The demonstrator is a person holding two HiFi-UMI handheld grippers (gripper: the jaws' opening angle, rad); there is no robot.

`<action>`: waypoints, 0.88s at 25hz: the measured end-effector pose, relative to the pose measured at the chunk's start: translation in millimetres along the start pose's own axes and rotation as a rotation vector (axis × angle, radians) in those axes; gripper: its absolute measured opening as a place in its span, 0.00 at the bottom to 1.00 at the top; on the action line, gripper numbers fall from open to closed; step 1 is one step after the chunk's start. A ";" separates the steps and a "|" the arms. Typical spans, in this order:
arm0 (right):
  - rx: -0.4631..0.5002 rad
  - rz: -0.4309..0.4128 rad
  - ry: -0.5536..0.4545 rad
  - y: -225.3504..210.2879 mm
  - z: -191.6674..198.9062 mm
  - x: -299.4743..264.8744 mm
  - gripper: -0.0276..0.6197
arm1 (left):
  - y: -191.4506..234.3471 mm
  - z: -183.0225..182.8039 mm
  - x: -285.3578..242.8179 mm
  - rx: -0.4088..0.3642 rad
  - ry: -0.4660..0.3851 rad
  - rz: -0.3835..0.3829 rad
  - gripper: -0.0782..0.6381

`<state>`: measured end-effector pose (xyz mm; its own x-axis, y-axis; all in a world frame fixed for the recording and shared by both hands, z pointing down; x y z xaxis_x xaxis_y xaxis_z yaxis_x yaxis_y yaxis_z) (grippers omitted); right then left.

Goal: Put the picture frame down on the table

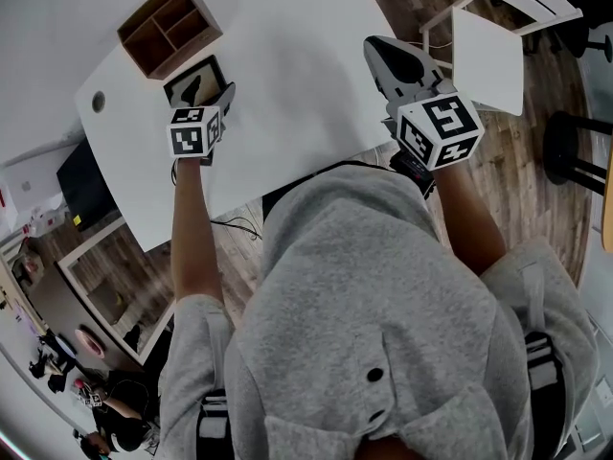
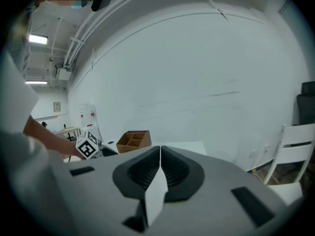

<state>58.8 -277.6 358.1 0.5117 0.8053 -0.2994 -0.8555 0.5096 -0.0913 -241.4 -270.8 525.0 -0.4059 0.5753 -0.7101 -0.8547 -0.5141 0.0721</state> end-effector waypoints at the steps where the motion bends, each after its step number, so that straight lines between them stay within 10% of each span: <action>1: 0.011 -0.008 0.003 0.5 1.1 0.5 0.09 | -2.4 -7.2 10.1 -0.003 -0.048 -0.030 0.58; 7: 0.062 -0.051 0.021 11.5 6.0 3.4 0.09 | -46.4 -52.5 100.0 -0.044 -0.369 -0.240 0.19; 14: 0.128 -0.071 0.018 40.3 4.2 15.3 0.09 | -84.2 -68.0 187.1 0.187 -0.644 -0.326 0.15; 22: 0.087 -0.028 0.008 85.8 2.9 53.8 0.09 | -122.2 -50.9 249.5 0.063 -0.680 -0.348 0.15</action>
<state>13.1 -189.7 336.9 0.5344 0.7880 -0.3057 -0.8305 0.5568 -0.0166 -221.8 -96.9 303.3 -0.2025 0.9726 -0.1137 -0.9782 -0.2063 -0.0224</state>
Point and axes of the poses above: the fingertips, and each gripper's own axes: x backward along the fingers, y to its left, z out of its underside, the point moved 1 cm from there along x, backward along the fingers, and after that the axes turned 9 degrees about z, right-handed, at the moved point
